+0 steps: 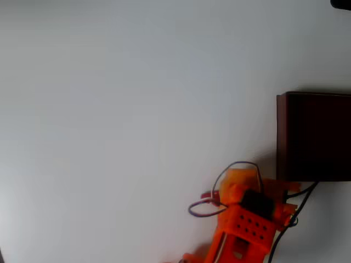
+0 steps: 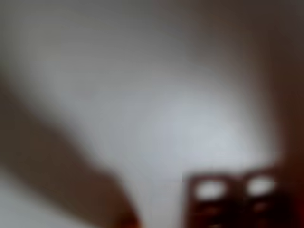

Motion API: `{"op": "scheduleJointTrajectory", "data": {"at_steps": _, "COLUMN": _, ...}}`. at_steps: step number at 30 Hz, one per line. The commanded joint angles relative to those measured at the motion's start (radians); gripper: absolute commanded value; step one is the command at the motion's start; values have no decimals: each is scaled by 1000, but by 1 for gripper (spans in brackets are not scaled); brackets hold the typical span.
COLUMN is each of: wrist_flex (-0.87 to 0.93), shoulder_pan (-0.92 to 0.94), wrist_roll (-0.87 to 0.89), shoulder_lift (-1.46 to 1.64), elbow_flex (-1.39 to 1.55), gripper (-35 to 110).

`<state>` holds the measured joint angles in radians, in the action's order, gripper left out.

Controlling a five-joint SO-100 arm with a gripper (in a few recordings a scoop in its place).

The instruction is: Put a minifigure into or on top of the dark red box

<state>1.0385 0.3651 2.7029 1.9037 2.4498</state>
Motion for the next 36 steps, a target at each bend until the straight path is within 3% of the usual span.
{"op": "scheduleJointTrajectory", "data": {"at_steps": 1, "wrist_flex": -21, "shoulder_pan": -41, "wrist_roll": -28, "shoulder_lift": 38, "elbow_flex": 5, "gripper": 10}}
{"op": "scheduleJointTrajectory", "data": {"at_steps": 16, "wrist_flex": 61, "shoulder_pan": -35, "wrist_roll": -112, "shoulder_lift": 67, "elbow_flex": -21, "gripper": 4}}
{"op": "scheduleJointTrajectory", "data": {"at_steps": 29, "wrist_flex": 416, "shoulder_pan": 173, "wrist_roll": -641, "shoulder_lift": -127, "elbow_flex": -554, "gripper": 0}}
{"op": "scheduleJointTrajectory", "data": {"at_steps": 36, "wrist_flex": 437, "shoulder_pan": 268, "wrist_roll": -841, "shoulder_lift": -149, "elbow_flex": -687, "gripper": 0}}
